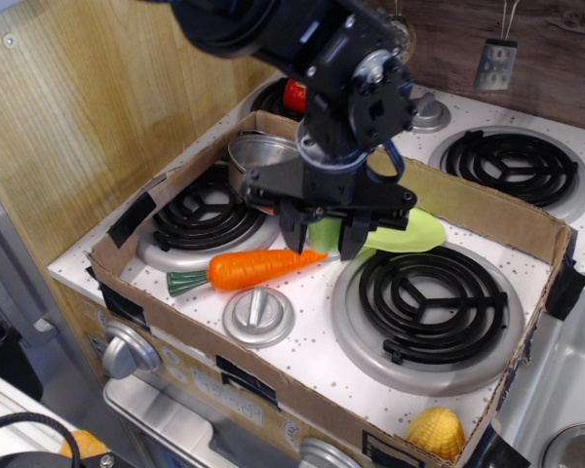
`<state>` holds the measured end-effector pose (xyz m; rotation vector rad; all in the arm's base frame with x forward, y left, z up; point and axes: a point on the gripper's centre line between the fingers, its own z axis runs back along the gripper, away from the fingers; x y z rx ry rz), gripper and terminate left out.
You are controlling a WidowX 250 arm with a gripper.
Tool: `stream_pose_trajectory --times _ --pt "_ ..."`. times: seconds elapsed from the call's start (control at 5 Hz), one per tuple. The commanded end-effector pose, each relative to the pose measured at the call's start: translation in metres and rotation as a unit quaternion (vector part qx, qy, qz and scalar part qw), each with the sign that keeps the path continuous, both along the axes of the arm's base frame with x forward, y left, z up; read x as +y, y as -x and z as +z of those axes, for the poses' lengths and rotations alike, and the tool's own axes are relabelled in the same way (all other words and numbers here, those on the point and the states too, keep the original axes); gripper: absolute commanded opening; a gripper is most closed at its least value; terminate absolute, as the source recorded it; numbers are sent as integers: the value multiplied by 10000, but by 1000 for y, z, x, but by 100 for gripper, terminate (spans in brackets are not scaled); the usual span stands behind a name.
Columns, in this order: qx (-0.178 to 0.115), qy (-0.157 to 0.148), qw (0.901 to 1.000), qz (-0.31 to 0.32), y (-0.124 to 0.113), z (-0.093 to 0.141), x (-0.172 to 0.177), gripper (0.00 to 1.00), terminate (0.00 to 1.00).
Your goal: Take broccoli out of pan
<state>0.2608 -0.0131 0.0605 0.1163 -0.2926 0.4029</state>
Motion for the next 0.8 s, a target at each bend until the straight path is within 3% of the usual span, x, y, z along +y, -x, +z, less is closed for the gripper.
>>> stream_pose_trajectory --times 0.0,0.4,0.6 --pt "-6 437 9964 725 15 -8 -17 0 0" --pt "44 647 9930 984 30 -19 -23 0 0" --pt "-5 818 9918 978 33 -23 -24 100 0"
